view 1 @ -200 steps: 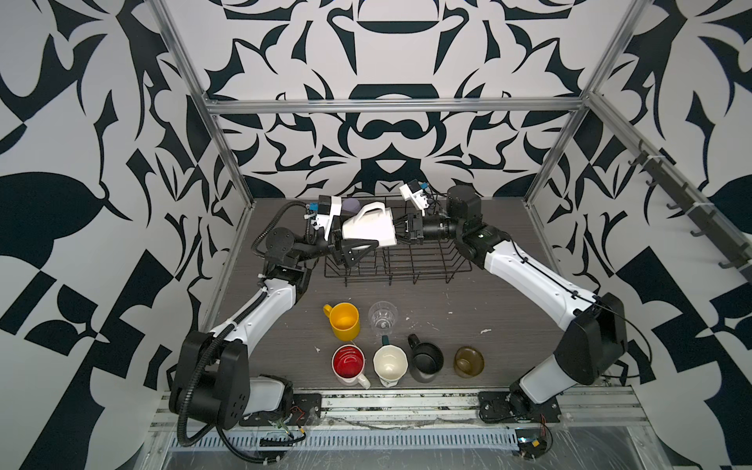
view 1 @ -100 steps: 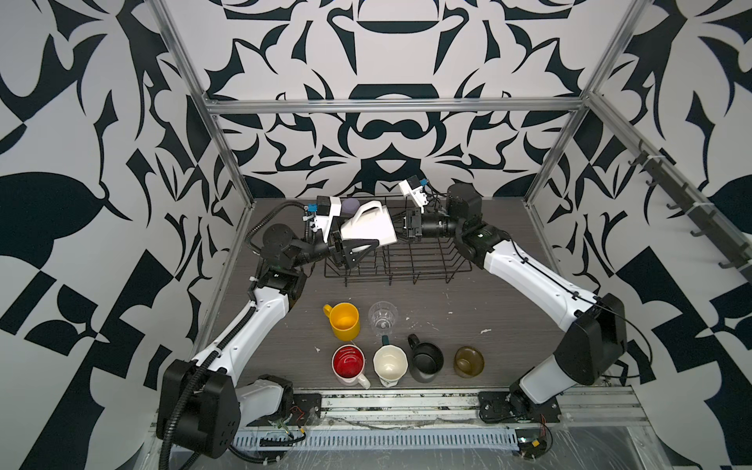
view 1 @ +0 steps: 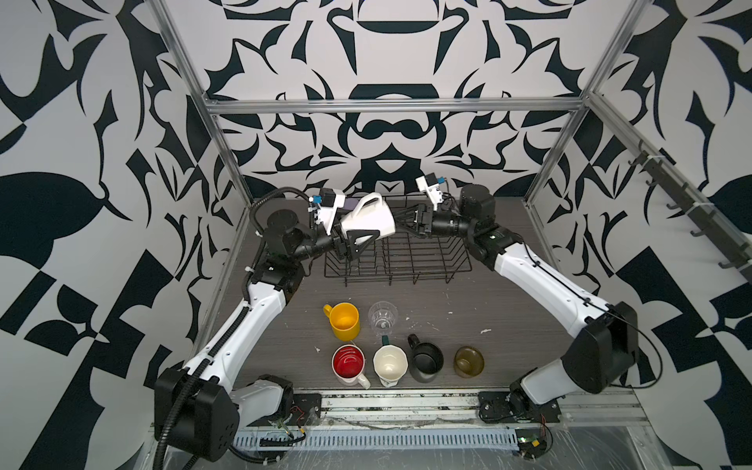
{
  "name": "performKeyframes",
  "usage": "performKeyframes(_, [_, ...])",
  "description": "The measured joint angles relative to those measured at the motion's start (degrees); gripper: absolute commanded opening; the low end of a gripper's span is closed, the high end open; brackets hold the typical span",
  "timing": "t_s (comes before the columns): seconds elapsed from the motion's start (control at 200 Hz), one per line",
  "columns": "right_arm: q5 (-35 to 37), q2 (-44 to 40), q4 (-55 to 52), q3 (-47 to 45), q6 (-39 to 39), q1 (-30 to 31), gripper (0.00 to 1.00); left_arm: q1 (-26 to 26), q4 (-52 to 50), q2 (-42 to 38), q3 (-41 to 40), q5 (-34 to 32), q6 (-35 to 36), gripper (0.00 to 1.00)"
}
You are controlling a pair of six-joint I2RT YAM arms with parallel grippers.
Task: Load cups into a dish rack
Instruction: Place the cup upside down at the dish rack.
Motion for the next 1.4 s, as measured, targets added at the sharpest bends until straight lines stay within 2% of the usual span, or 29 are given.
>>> performKeyframes(0.075, [2.6, -2.9, -3.0, -1.8, -2.1, -2.8, 0.86, 0.0, -7.0, 0.5, 5.2, -2.8, 2.2, 0.00])
performKeyframes(0.255, [8.7, -7.9, -12.3, -3.0, -8.1, -7.1, 0.85, 0.0, -22.4, 3.1, 14.6, -10.5, 5.6, 0.00])
performKeyframes(0.45, [14.9, -11.6, -22.3, -3.1, -15.0, -8.3, 0.84, 0.0, -40.3, 12.9, 26.4, -19.8, 6.2, 0.00])
performKeyframes(0.645, [19.9, -14.2, -28.0, -4.1, -19.5, -8.6, 0.86, 0.0, -53.7, 21.2, 34.7, -26.9, 5.6, 0.00])
performKeyframes(1.055, [23.5, -17.1, -33.3, -5.8, -24.4, -8.9, 0.89, -0.2, -69.4, 33.7, 49.8, -35.0, 6.3, 0.00])
performKeyframes(1.4, [23.6, -18.4, -34.9, -7.2, -26.1, -9.2, 0.91, -3.1, -76.8, 43.3, 58.5, -40.5, 15.9, 0.00])
